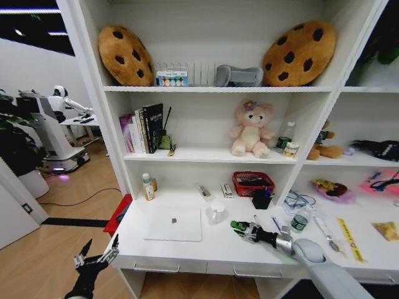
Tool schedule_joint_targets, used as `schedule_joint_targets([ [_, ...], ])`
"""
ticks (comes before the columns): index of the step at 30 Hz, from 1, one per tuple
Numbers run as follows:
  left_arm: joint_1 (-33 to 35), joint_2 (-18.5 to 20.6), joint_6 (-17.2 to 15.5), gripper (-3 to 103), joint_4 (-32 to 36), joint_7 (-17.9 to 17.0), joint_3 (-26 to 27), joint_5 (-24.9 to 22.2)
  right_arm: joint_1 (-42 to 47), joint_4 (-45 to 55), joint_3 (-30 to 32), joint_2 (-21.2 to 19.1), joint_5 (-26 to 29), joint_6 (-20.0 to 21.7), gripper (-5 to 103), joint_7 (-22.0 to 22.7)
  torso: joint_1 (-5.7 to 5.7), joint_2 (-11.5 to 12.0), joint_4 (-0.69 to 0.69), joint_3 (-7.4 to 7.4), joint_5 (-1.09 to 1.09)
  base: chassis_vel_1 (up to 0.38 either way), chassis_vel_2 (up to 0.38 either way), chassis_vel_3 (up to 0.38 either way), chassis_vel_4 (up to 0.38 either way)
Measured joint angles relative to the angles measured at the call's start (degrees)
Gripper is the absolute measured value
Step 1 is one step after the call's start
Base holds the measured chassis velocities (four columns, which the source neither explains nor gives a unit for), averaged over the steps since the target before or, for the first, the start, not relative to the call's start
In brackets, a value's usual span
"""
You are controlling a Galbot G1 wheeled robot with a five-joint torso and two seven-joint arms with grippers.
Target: Organize the objects on the table.
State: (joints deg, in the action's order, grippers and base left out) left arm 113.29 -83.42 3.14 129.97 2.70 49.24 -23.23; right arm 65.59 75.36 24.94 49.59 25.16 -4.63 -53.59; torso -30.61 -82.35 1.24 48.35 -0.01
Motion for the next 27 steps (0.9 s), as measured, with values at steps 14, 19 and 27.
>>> schedule_joint_targets([
  [14,0.1,0.1,0.0,98,0.3,-0.2,-0.2,-0.3,2.5,2.0,2.9,0.1,0.5,0.2,36,2.2,0.00,0.0,0.01,0.00,0.02,0.000,0.000,0.000,0.000],
  [19,0.0,0.4,0.0,98,0.4,-0.4,-0.6,-0.4,6.2,5.7,6.3,-0.4,2.4,0.4,36,3.7,0.00,0.0,0.01,0.00,0.01,0.000,0.000,0.000,0.000],
  [27,0.0,0.5,0.0,98,1.1,-0.6,-1.0,-0.5,9.7,9.0,9.2,-0.6,3.4,-0.3,36,4.2,0.00,0.0,-0.01,0.00,0.00,0.000,0.000,0.000,0.000],
])
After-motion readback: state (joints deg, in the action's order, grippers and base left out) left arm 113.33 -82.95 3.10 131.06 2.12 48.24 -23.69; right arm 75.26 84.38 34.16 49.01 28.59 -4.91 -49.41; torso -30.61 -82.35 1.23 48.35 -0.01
